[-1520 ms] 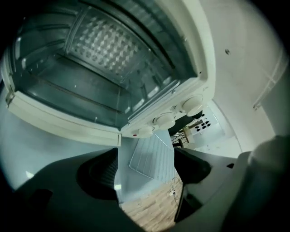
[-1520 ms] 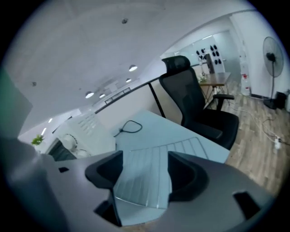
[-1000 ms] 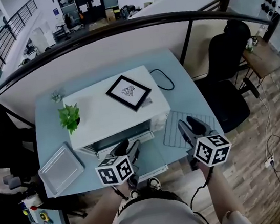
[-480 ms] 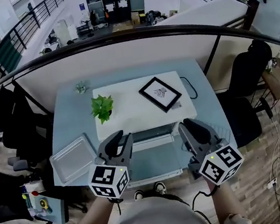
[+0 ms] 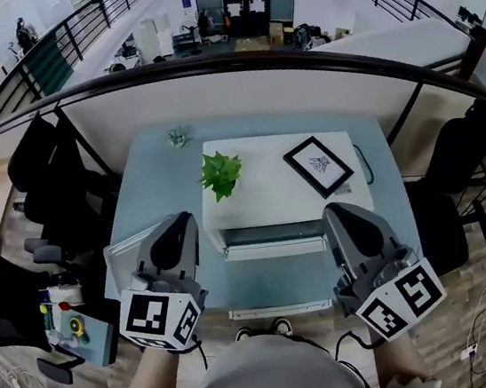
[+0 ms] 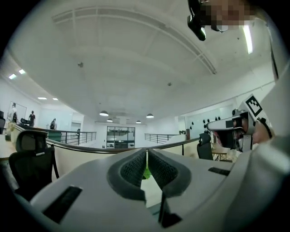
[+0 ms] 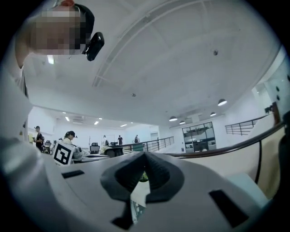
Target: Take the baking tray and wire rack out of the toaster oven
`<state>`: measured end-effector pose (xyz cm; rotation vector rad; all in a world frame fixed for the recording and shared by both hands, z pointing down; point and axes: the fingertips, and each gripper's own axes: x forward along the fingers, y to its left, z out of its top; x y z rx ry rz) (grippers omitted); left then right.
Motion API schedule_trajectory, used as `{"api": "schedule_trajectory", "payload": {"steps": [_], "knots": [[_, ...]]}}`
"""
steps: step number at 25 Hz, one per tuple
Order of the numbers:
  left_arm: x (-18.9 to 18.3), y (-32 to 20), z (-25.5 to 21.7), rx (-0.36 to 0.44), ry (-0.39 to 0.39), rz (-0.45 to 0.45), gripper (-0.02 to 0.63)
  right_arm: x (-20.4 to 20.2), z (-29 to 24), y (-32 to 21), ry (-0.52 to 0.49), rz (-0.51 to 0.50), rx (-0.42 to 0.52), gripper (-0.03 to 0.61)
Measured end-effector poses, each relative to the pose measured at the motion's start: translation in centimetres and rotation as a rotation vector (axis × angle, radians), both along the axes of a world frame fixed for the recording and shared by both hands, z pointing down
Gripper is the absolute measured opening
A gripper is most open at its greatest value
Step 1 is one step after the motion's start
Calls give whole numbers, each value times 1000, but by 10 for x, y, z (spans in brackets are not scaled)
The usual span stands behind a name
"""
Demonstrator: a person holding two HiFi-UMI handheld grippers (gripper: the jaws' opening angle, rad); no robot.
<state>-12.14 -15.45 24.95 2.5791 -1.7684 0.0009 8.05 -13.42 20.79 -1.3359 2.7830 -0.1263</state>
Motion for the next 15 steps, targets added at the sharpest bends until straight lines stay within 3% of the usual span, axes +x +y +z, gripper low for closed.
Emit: {"api": "schedule_trajectory", "payload": {"steps": [7,15], "knots": [[-31,23,-20,37,-31,-74,8,-23,-12,9,1,-76,17,3],[-45,28,-15,-1,-23,-117,8,-29,-13,15,120,-59,80,3]]}}
